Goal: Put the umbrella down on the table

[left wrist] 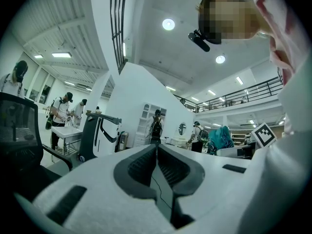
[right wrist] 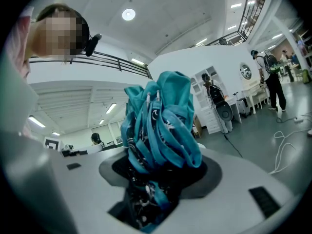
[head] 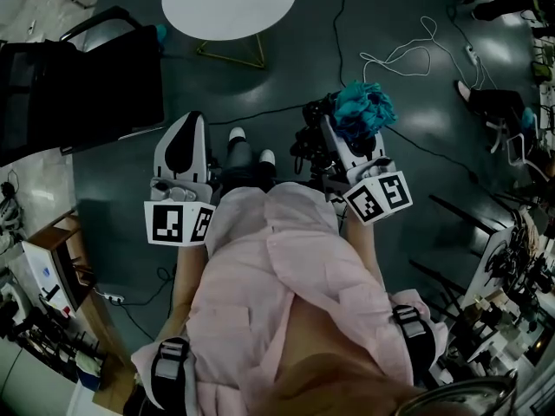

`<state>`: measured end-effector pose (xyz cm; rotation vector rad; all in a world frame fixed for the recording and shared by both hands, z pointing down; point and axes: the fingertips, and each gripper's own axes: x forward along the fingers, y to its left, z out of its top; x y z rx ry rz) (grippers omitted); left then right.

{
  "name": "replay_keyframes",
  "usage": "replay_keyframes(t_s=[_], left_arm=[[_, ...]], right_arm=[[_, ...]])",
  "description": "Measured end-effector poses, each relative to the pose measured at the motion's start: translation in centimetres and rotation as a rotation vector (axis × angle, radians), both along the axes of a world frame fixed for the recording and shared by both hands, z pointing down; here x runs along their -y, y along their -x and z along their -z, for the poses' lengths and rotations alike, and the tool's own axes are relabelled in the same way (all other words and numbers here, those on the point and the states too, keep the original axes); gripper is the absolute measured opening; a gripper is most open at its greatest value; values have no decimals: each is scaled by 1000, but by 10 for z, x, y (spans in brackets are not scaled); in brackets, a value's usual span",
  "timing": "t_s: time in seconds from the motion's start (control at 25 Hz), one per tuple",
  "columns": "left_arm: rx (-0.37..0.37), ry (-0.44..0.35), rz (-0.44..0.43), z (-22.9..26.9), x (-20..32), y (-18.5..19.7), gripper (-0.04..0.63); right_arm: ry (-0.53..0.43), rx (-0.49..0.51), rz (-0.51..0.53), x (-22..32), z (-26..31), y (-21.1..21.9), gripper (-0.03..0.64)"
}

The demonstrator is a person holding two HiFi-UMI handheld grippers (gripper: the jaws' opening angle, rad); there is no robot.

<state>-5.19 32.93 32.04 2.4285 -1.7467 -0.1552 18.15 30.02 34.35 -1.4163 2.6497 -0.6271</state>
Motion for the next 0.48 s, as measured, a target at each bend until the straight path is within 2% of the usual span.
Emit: replay_keyframes(t_s=[0.48], left_arm=[[32,-15,-75,16,58,62,23]], right_arm=[[-27,17,-101,44,21,48,247]])
